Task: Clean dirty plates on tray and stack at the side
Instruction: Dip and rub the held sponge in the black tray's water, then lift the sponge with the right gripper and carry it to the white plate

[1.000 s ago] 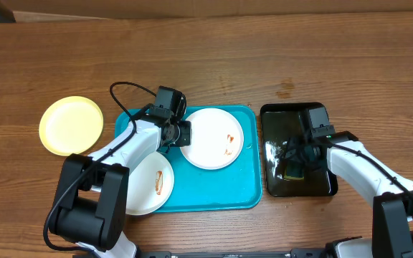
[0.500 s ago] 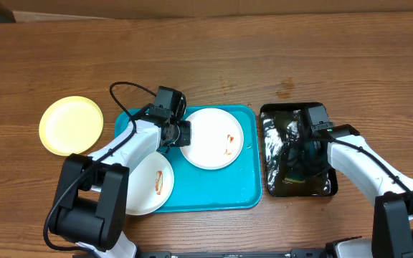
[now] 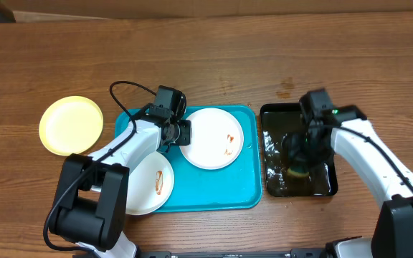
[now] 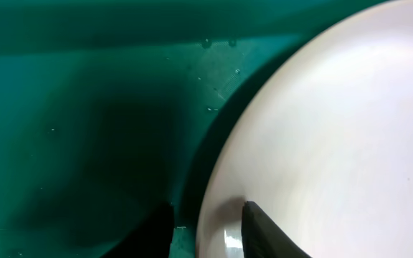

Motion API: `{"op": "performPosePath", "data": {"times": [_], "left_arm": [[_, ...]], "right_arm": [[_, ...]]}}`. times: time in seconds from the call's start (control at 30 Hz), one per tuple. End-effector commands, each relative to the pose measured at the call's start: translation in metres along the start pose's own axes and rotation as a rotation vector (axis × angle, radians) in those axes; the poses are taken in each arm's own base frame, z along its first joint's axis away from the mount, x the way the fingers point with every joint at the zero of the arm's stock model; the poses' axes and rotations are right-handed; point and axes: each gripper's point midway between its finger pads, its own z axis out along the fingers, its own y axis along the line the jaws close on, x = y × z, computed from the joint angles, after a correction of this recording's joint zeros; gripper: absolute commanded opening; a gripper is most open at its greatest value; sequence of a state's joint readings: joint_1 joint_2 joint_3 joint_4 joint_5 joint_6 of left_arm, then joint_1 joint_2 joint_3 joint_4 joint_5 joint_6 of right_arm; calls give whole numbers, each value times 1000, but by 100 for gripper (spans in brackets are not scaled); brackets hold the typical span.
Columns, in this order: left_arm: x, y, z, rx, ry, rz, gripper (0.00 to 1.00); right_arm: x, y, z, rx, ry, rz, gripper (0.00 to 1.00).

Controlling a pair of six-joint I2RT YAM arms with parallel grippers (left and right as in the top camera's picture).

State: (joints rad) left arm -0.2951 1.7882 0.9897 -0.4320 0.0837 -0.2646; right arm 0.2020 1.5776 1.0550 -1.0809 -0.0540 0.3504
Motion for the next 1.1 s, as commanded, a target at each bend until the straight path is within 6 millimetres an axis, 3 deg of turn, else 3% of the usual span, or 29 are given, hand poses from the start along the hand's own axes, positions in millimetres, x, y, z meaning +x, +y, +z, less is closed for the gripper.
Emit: {"op": "performPosePath", "data": {"times": [0.0,0.07,0.23,0.4,0.47,0.53,0.63,0.7,0.73,0.77,1.07], "left_arm": [[10,3,11,-19,30,5,22],[10,3,11,-19,30,5,4],[28,6,9,-37,104,-112,4],[43,5,7,-33,167,-193,4],[49,-2,6,5,197,-198,11],[50,-7,6,32,207,-200,29],[41,-6,7,32,168,-168,32],[31,-7,8,46,131,-140,28],[28,-8,9,52,117,-130,19],[25,-9,9,56,106,-124,4],[43,-24,5,132,192,-148,4]], "right_arm": [[-9,6,-13,-24,-37,-17,4],[-6,5,-10,-19,-27,-16,4],[-3,2,-4,-15,-18,-42,4],[-13,-4,-5,29,-66,-31,4],[-15,-5,-7,35,-73,-33,4],[-15,-4,-11,36,-70,-46,4],[-17,-3,-19,37,-69,-46,4],[-18,-1,-26,35,-72,-47,4],[-19,-1,-27,34,-74,-47,4],[-19,-1,-27,35,-72,-47,4],[-7,-5,-26,48,-24,-45,4]]}}
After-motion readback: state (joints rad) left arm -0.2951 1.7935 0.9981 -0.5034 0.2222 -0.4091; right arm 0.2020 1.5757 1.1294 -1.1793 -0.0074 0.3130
